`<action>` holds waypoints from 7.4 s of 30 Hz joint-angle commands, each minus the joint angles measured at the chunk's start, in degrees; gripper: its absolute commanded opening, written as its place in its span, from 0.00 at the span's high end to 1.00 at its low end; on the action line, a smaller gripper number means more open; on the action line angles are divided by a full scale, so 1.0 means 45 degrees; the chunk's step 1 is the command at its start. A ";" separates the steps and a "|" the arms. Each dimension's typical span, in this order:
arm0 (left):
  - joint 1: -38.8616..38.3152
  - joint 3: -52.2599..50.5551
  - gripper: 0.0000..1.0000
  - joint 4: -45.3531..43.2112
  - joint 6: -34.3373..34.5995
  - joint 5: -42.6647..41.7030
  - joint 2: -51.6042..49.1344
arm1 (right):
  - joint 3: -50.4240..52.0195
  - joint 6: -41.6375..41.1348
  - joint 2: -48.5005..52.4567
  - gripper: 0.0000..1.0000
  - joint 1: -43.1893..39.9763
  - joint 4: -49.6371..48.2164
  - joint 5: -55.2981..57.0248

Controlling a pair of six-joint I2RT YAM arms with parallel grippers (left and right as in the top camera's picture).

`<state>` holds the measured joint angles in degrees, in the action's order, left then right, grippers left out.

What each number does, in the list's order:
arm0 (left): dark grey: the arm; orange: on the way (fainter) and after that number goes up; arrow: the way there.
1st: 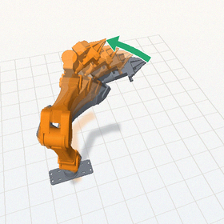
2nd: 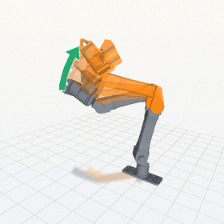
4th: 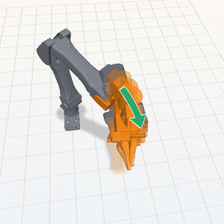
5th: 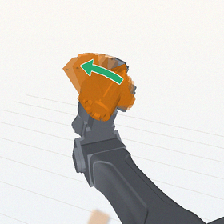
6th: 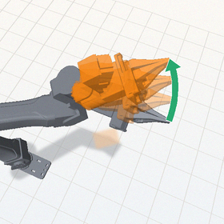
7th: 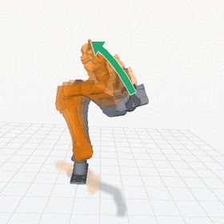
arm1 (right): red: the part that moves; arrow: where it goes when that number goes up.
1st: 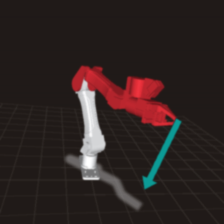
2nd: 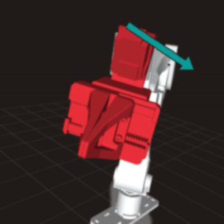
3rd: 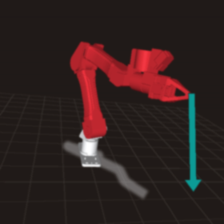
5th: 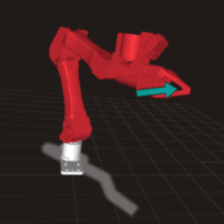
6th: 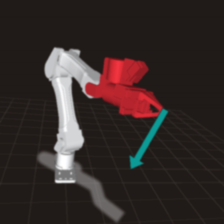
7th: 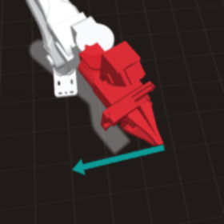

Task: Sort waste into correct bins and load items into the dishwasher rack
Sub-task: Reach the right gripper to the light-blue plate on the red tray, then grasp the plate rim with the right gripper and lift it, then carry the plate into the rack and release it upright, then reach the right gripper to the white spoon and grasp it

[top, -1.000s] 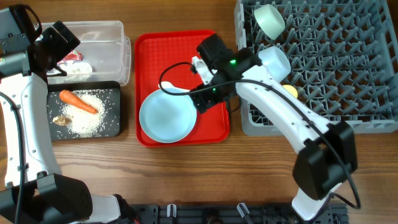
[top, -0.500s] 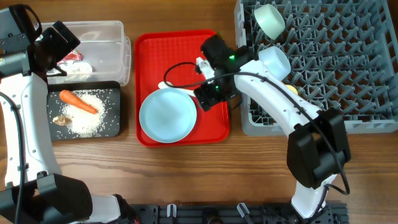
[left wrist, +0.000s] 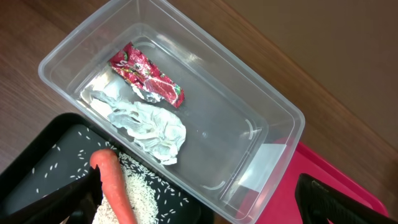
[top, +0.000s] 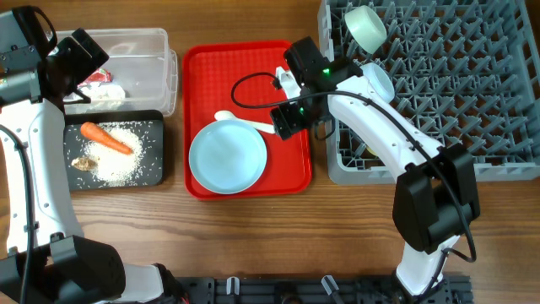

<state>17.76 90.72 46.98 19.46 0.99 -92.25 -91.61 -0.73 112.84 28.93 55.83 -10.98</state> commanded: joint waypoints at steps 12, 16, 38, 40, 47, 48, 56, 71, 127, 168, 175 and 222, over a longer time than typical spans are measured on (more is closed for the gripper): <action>0.0058 0.0053 0.00 0.0010 0.0160 -0.0112 0.0185 | 0.0044 0.0165 0.0068 0.19 0.0005 -0.0335 -0.0544; 0.0058 0.0053 0.00 0.0010 0.0160 -0.0107 0.0185 | 0.0044 0.0112 0.0068 0.20 0.0005 -0.1083 -0.1112; 0.0058 0.0053 0.00 0.0010 0.0160 -0.0112 0.0185 | 0.0044 -0.1379 0.0068 0.20 0.0646 -0.1588 -0.2351; 0.0058 0.0053 0.00 0.0010 0.0160 -0.0107 0.0185 | 0.0044 -0.1642 0.0068 0.20 0.0714 -0.1583 -0.2686; 0.0058 0.0053 0.00 0.0010 0.0160 -0.0112 0.0185 | 0.0044 -0.1904 0.0068 0.20 0.0918 -0.1477 -0.3288; 0.0058 0.0053 0.00 0.0010 0.0160 -0.0107 0.0185 | 0.0044 -0.1904 0.0068 0.20 0.0942 -0.1472 -0.3288; 0.0058 0.0053 0.00 0.0010 0.0160 -0.0112 0.0185 | 0.0044 -0.1885 0.0068 0.20 0.1035 -0.1515 -0.3288; 0.0058 0.0053 0.00 0.0015 0.0160 -0.0112 0.0185 | 0.0053 -0.5115 0.0083 0.20 0.1783 -0.1826 -0.1870; 0.0058 0.0053 0.00 0.0010 0.0160 -0.0112 0.0185 | -0.1287 -0.2565 -0.4323 0.96 -0.1350 -0.0544 0.2822; 0.0058 0.0053 0.00 0.0015 0.0160 -0.0112 0.0185 | -0.1200 0.2365 -0.1681 0.96 -0.4469 -0.2637 1.5688; 0.0058 0.0053 0.00 0.0015 0.0160 -0.0112 0.0185 | -0.1200 0.2118 -0.1214 0.96 -0.4469 -0.2526 1.4877; 0.0058 0.0053 0.00 0.0015 0.0160 -0.0112 0.0185 | -0.1030 -0.0053 0.1190 0.03 0.1302 -0.5731 -0.1287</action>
<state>17.76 90.72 47.00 19.66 0.97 -92.25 -96.88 0.47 113.58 31.68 31.59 -18.98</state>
